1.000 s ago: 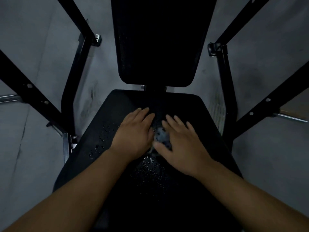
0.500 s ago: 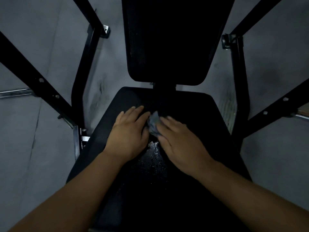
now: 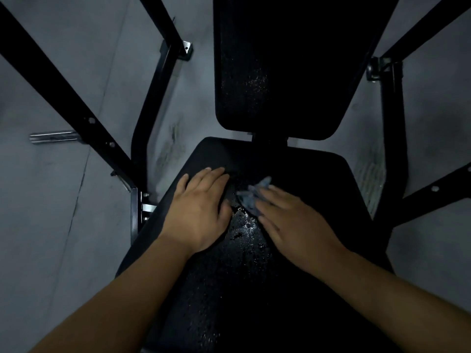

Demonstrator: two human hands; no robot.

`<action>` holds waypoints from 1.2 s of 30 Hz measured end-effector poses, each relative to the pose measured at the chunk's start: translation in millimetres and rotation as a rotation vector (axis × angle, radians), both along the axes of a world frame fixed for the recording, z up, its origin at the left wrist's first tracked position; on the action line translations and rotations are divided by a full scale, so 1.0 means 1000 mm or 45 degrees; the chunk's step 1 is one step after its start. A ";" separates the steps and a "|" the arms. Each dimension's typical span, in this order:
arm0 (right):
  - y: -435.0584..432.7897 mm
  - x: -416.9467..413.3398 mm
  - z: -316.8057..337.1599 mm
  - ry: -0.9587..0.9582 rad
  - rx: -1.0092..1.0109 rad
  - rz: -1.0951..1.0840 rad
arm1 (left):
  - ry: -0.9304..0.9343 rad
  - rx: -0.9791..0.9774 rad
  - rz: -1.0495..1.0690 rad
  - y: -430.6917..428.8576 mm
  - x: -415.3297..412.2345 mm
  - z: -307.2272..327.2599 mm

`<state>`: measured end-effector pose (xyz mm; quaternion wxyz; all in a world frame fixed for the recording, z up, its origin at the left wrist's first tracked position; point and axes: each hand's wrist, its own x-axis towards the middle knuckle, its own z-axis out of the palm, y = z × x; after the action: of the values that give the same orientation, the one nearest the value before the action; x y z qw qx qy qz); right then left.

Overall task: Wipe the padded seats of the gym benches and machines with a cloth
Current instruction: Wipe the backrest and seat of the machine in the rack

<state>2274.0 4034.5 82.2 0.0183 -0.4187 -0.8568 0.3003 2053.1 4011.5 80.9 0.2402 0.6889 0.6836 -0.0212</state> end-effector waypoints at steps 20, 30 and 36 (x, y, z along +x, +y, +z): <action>0.047 -0.094 -0.036 0.003 0.011 -0.192 | -0.027 -0.045 -0.085 -0.021 -0.038 0.003; 0.092 -0.122 -0.057 -0.135 -0.019 -0.310 | -0.052 -0.065 -0.093 -0.036 -0.051 0.013; 0.042 -0.098 -0.018 -0.010 -0.053 0.007 | -0.115 0.033 -0.032 -0.053 -0.055 0.016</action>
<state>2176.2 4076.1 64.1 0.0054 -0.4179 -0.8515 0.3166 1997.8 3958.4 96.5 0.2614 0.7007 0.6637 0.0157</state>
